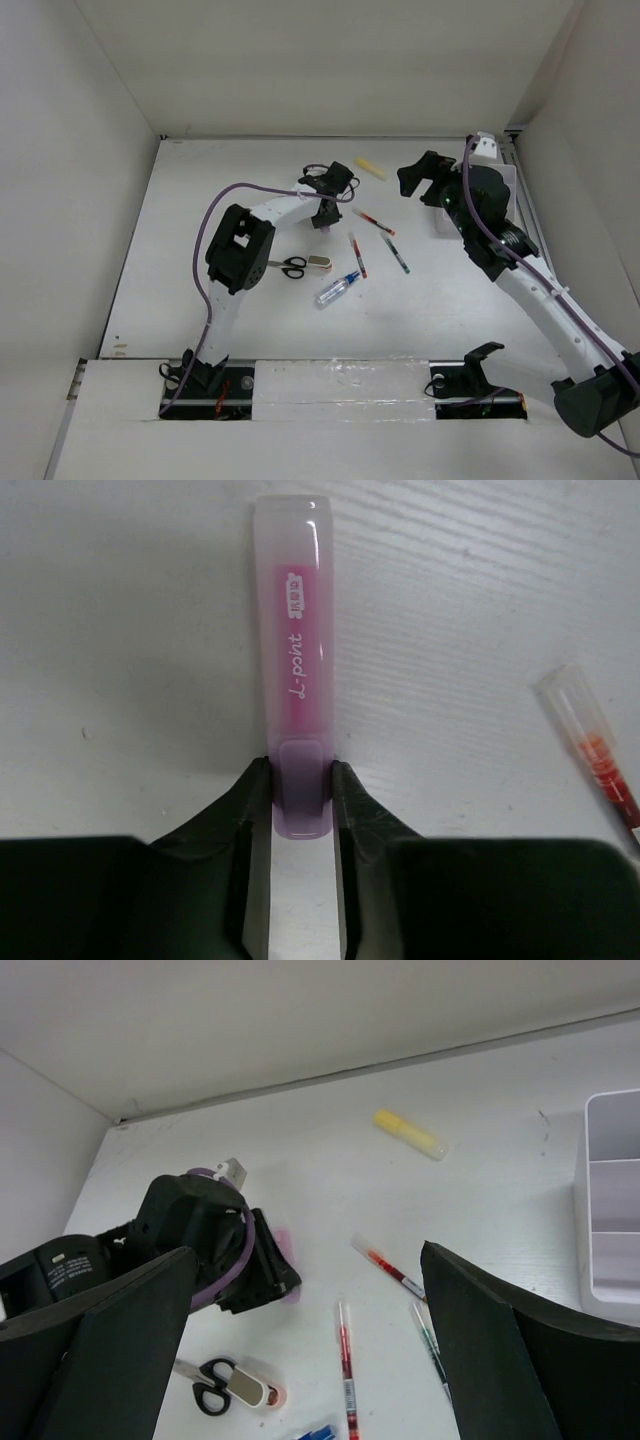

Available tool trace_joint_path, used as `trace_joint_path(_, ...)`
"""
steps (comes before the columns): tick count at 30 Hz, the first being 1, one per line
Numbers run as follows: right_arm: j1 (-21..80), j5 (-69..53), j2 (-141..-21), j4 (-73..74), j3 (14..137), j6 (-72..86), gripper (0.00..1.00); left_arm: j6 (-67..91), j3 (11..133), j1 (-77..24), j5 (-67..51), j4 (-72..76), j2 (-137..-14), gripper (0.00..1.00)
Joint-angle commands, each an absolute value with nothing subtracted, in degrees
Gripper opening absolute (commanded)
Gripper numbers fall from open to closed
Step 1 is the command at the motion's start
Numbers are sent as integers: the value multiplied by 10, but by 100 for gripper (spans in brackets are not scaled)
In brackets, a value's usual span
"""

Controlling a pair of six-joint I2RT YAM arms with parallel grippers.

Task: Sort the stationery into containers
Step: Pick up the pen from the center of the board.

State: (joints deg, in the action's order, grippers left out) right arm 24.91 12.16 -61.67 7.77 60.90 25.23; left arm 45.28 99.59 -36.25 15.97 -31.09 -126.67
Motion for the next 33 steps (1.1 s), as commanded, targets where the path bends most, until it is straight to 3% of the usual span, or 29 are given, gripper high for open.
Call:
trace_joint_path(1, 258, 112, -594, 68, 611, 245, 99, 459, 1003, -359, 144, -340, -1294, 9)
trace_joint_path(2, 258, 112, -594, 68, 611, 245, 99, 464, 995, -359, 150, -340, -1289, 0)
trace_joint_path(7, 258, 99, -595, 68, 611, 252, 99, 419, 969, -359, 163, -300, -1210, 0)
trace_joint_path(10, 236, 27, -616, 68, 616, 271, 99, 340, 910, -364, 164, -207, -1133, 0)
trace_joint_path(18, 219, -89, -642, 11, 604, 285, 99, 178, 706, -413, -8, 53, -877, 0)
trace_joint_path(24, 225, -139, -694, -21, 604, 296, 99, 178, 634, -425, -128, 146, -818, 0)
trace_joint_path(33, 236, -167, -702, -58, 604, 307, 99, 189, 645, -435, -165, 146, -808, 0)
